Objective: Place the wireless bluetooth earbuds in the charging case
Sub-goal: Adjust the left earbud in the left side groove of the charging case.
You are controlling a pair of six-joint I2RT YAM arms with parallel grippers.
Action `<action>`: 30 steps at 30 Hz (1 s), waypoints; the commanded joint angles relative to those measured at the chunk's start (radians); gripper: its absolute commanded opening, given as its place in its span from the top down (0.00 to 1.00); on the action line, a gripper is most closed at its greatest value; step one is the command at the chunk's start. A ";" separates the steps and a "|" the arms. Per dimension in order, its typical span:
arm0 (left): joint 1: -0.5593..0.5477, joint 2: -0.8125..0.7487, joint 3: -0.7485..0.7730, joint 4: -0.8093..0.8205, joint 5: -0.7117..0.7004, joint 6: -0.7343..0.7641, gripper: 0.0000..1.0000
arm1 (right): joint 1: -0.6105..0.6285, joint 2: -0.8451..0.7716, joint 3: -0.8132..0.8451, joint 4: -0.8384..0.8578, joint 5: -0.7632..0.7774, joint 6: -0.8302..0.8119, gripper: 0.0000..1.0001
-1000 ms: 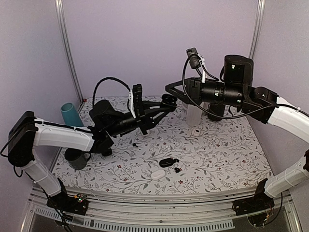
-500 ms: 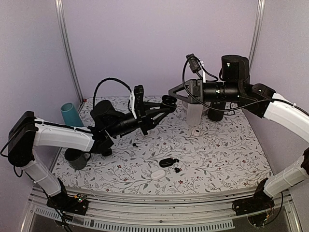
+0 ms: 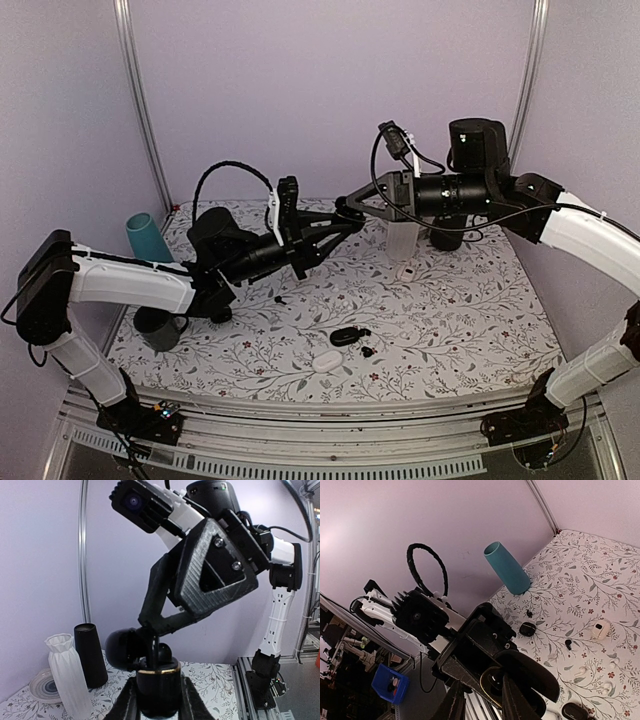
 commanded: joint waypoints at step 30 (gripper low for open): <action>-0.025 -0.024 0.012 -0.015 -0.089 0.180 1.00 | -0.003 0.049 0.068 -0.062 0.092 0.094 0.79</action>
